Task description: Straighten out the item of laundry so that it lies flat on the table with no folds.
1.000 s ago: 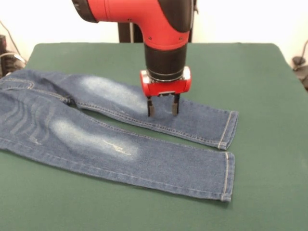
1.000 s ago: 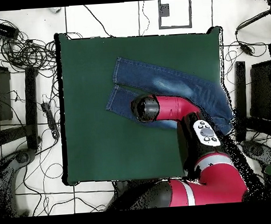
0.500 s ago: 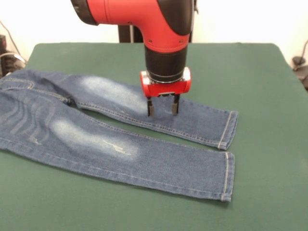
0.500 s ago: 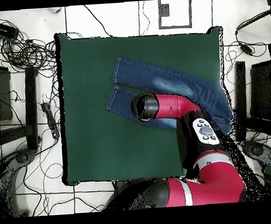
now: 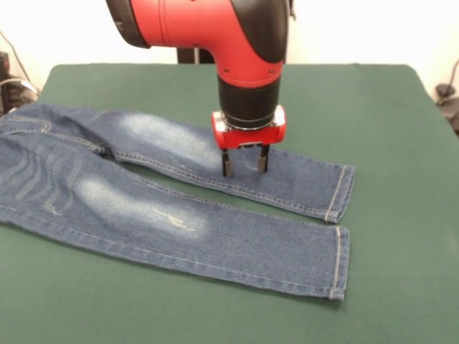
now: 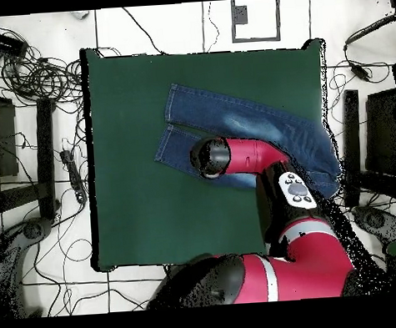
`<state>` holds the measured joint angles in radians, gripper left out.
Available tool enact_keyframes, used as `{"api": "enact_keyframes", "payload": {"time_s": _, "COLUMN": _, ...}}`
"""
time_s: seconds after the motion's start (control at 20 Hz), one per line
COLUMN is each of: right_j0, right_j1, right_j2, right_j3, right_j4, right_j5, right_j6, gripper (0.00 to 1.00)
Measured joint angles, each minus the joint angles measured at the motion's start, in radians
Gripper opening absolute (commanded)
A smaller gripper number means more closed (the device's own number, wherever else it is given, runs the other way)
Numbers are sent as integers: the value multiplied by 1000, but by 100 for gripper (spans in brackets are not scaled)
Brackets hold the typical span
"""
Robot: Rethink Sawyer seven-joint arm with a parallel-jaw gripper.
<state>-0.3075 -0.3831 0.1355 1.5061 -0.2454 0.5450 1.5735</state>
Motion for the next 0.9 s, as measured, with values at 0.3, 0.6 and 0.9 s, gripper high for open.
{"api": "enact_keyframes", "payload": {"time_s": 0.3, "right_j0": 0, "right_j1": 1, "right_j2": -2, "right_j3": 0, "right_j4": 6, "right_j5": 0, "right_j6": 0, "gripper": 100}}
{"api": "enact_keyframes", "payload": {"time_s": 0.6, "right_j0": 1, "right_j1": 1, "right_j2": -8, "right_j3": 0, "right_j4": 10, "right_j5": -9, "right_j6": 0, "gripper": 0}}
{"api": "enact_keyframes", "payload": {"time_s": 0.9, "right_j0": 4, "right_j1": 1, "right_j2": -15, "right_j3": 1, "right_j4": 17, "right_j5": -17, "right_j6": 0, "gripper": 0}}
